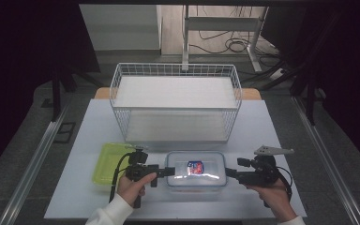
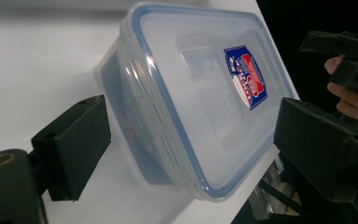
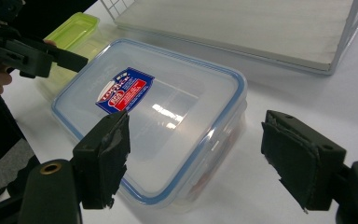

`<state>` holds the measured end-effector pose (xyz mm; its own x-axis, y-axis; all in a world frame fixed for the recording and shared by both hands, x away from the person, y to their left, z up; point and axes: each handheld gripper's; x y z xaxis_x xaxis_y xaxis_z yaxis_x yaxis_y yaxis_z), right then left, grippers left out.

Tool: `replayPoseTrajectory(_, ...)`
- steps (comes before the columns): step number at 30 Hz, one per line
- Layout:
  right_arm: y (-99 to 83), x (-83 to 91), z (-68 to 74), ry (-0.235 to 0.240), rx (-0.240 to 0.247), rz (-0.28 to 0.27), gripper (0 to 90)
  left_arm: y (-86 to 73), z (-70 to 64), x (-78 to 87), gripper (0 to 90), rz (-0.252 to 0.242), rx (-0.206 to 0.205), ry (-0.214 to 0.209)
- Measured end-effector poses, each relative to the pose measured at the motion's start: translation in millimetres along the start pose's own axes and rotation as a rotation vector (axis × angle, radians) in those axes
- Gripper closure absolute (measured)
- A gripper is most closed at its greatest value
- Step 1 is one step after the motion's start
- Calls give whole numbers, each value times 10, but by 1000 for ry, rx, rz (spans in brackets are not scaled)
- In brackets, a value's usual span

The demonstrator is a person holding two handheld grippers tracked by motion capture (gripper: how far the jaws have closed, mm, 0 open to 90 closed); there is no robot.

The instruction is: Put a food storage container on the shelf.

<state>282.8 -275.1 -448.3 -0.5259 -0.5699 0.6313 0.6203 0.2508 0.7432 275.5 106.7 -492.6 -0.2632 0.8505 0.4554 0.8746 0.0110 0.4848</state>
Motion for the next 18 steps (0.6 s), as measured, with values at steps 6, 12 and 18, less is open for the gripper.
replayPoseTrajectory(6,-8,8,0,-4,4,1,239,15,53,-84,103,24,15,8)
replayPoseTrajectory(12,-22,8,-8,-8,3,2,240,55,139,-138,106,45,40,0)
replayPoseTrajectory(18,-27,7,-18,-12,-2,1,240,68,181,-187,116,49,75,-22)
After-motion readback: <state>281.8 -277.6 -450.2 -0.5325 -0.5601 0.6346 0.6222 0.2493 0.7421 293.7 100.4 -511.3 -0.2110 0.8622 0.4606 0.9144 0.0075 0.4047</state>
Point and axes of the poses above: each handheld gripper's, and its own axes: x roughly backward along the jaws, y roughly out of its top, z roughly to its left, and after that the axes turned 8 degrees about -y, right-handed
